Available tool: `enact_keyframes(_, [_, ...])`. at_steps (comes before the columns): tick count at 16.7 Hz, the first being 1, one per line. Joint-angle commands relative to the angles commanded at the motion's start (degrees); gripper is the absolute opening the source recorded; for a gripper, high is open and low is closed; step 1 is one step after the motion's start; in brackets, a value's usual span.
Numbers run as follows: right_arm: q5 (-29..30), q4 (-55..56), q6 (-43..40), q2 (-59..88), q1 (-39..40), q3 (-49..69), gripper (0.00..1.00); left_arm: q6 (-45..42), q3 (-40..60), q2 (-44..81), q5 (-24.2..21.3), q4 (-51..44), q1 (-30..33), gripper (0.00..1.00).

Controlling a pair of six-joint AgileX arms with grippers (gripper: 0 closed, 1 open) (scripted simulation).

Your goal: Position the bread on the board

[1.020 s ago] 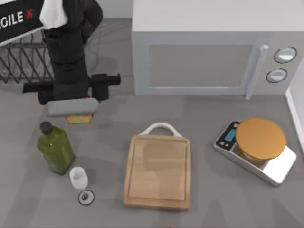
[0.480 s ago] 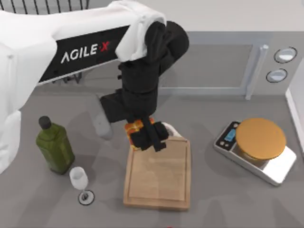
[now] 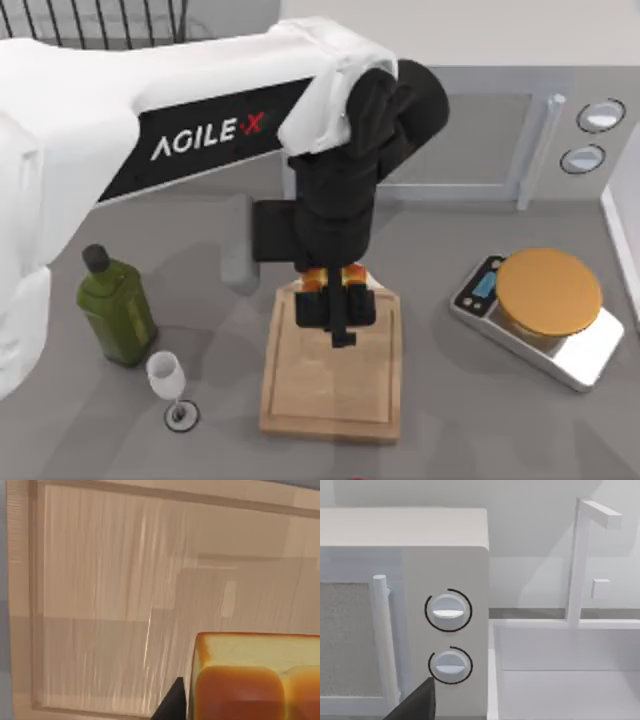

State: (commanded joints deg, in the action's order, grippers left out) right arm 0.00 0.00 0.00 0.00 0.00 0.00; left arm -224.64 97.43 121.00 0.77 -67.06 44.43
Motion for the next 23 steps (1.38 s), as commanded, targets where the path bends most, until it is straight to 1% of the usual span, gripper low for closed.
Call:
enact_keyframes(7, [0.0, 0.0, 0.0, 0.0, 0.0, 0.0, 1.0, 0.2, -0.5, 0.5, -0.1, 0.7, -0.5, 0.0])
enact_keyframes(18, [0.0, 0.0, 0.0, 0.0, 0.0, 0.0, 1.0, 0.1, -4.7, 1.1, 0.0, 7.5, -0.1, 0.0])
enact_keyframes(23, [0.0, 0.0, 0.0, 0.0, 0.0, 0.0, 1.0, 0.0, -6.4, 2.6, 0.0, 9.0, 0.0, 0.0])
